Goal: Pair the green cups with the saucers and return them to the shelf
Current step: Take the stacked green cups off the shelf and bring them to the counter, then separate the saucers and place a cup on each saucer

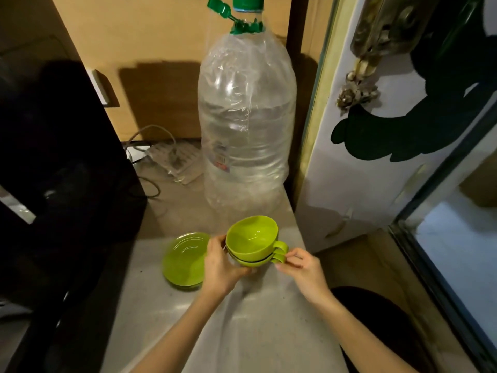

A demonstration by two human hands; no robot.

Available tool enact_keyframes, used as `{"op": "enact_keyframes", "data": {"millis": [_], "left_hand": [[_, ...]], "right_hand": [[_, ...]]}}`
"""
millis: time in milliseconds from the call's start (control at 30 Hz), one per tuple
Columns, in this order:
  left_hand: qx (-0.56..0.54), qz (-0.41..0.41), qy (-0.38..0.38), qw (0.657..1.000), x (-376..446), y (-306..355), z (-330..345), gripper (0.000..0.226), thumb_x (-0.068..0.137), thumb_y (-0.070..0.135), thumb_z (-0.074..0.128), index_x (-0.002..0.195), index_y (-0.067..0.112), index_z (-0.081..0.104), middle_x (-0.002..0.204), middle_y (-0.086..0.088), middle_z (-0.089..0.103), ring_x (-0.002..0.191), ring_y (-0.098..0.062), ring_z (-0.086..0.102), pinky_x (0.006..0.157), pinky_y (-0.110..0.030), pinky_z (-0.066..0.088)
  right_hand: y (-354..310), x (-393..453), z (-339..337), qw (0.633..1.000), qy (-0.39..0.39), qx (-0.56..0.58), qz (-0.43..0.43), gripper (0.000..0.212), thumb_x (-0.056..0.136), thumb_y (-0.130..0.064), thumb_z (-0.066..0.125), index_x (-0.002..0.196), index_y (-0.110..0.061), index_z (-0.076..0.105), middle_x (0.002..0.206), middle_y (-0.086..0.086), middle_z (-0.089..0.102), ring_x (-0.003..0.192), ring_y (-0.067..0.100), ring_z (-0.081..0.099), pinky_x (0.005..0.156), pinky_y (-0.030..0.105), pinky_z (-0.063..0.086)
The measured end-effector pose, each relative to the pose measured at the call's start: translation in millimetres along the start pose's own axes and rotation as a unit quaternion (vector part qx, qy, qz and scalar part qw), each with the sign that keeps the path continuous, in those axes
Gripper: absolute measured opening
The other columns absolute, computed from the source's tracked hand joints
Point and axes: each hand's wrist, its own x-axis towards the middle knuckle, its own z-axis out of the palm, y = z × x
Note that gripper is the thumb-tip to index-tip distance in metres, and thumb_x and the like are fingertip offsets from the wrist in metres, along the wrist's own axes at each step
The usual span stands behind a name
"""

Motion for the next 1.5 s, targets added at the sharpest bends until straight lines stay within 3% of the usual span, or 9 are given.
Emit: {"op": "enact_keyframes", "data": {"millis": [467,667,833,967,1033,1133,1267,1367,1500], "left_hand": [[0.033,-0.005,-0.016,0.999,-3.0,-14.3,9.2,0.091,0.036,0.015,0.091,0.114,-0.003,0.048,0.106,-0.011,0.049,0.098,-0.023,0.050,0.076,-0.011,0.031],[0.032,0.011,-0.023,0.999,-6.5,-12.1,8.1,0.089,0.040,0.015,0.090,0.116,-0.001,0.047,0.106,-0.004,0.043,0.098,-0.015,0.044,0.081,-0.010,0.030],[0.062,0.010,-0.050,0.997,-7.2,-12.6,4.0,0.090,0.045,0.018,0.089,0.122,-0.002,0.045,0.116,-0.018,0.052,0.106,-0.025,0.049,0.084,-0.009,0.028],[0.085,0.014,-0.098,0.991,-4.4,-4.0,-14.5,0.099,0.047,0.027,0.089,0.129,0.000,0.041,0.126,-0.016,0.050,0.117,-0.028,0.049,0.096,-0.022,0.037],[0.099,0.013,-0.127,0.987,-1.1,0.0,-30.1,0.097,0.048,0.033,0.088,0.129,0.004,0.044,0.127,-0.014,0.051,0.118,-0.026,0.051,0.099,-0.030,0.041],[0.115,0.018,-0.126,0.985,3.5,4.4,-57.6,0.075,0.056,0.039,0.083,0.119,0.009,0.057,0.120,-0.010,0.061,0.110,-0.020,0.059,0.090,-0.018,0.039],[0.123,0.012,-0.051,0.991,4.2,7.5,-89.9,0.061,0.063,0.039,0.079,0.114,0.011,0.062,0.117,-0.008,0.066,0.108,-0.019,0.060,0.081,-0.012,0.032],[0.124,0.015,-0.010,0.992,-0.3,-4.2,-104.6,0.073,0.059,0.043,0.079,0.122,0.013,0.055,0.129,-0.008,0.057,0.119,-0.021,0.052,0.090,-0.015,0.032],[0.132,-0.032,-0.021,0.991,-11.5,-27.3,-108.6,0.112,0.049,0.052,0.081,0.140,0.015,0.027,0.151,-0.006,0.027,0.141,-0.019,0.021,0.108,-0.022,0.017]], "right_hand": [[19.3,7.6,1.4,0.998,0.004,-0.062,0.032,0.035,0.067,0.019,0.067,0.066,-0.010,0.048,0.045,-0.015,0.064,0.046,-0.009,0.053,0.050,0.005,0.041],[25.6,6.4,-1.9,0.995,0.005,-0.096,0.038,0.033,0.066,0.010,0.073,0.067,-0.015,0.053,0.057,-0.008,0.062,0.052,-0.005,0.053,0.059,0.021,0.043],[7.8,5.3,-5.6,0.984,-0.072,-0.160,0.038,0.038,0.068,0.018,0.067,0.071,-0.015,0.050,0.042,-0.016,0.058,0.044,-0.010,0.052,0.052,0.004,0.041],[-10.6,12.9,-15.6,0.964,-0.123,-0.231,0.046,0.041,0.069,0.017,0.064,0.074,-0.022,0.054,0.076,-0.003,0.064,0.061,-0.011,0.061,0.068,0.017,0.048],[-28.5,20.0,-19.1,0.955,-0.114,-0.273,0.018,0.034,0.074,0.011,0.063,0.072,-0.023,0.058,0.085,0.006,0.066,0.079,0.004,0.064,0.081,0.029,0.049],[-68.2,28.5,-11.6,0.932,-0.100,-0.347,-0.041,0.016,0.082,-0.003,0.058,0.087,-0.014,0.068,0.093,0.007,0.069,0.094,0.018,0.064,0.090,0.033,0.048],[-103.7,31.1,20.8,0.873,-0.112,-0.468,-0.082,0.020,0.085,-0.022,0.055,0.102,-0.015,0.065,0.108,0.009,0.070,0.104,0.025,0.063,0.089,0.037,0.050],[-112.6,30.0,48.9,0.786,-0.097,-0.599,-0.117,0.027,0.087,-0.031,0.050,0.108,-0.019,0.060,0.116,0.011,0.067,0.110,0.033,0.059,0.086,0.039,0.047],[-106.0,36.7,90.2,0.794,-0.176,-0.557,-0.168,0.029,0.089,-0.027,0.049,0.112,-0.014,0.061,0.119,0.015,0.066,0.112,0.033,0.059,0.091,0.040,0.048]]}}
